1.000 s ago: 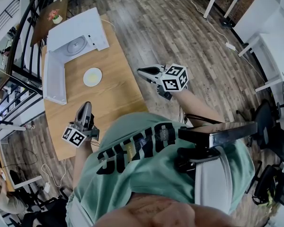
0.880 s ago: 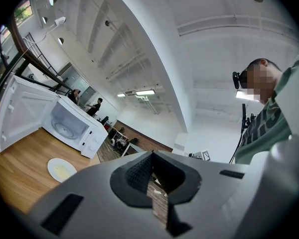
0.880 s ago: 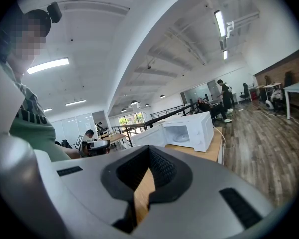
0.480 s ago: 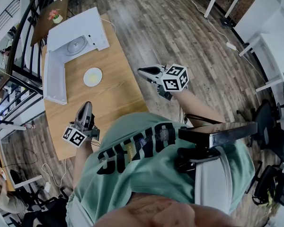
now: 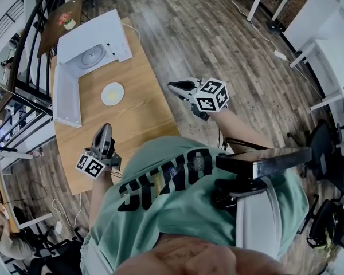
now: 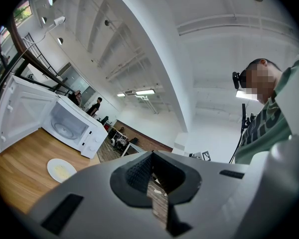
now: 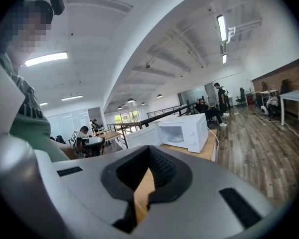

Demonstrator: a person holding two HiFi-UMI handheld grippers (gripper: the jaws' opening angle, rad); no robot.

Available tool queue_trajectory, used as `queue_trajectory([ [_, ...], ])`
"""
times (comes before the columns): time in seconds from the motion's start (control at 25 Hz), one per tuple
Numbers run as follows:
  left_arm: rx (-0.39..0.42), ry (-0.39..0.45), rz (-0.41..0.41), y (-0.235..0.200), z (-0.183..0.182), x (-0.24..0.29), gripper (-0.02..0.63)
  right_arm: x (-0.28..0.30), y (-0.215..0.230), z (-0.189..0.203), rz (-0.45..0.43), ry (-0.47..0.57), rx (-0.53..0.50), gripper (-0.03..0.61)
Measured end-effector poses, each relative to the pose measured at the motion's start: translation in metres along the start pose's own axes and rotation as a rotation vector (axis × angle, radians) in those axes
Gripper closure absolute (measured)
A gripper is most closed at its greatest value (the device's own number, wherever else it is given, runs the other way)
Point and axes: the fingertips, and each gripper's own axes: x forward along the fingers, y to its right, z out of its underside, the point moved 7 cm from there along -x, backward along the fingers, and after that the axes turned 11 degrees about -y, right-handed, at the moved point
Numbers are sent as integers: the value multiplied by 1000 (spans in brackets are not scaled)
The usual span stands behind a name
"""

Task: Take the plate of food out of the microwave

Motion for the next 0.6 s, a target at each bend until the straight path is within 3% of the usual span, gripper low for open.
queue_trajectory([
  [0.6, 1, -1, 3, 3, 1, -1, 609, -2, -3, 0, 0, -5, -12, 572],
])
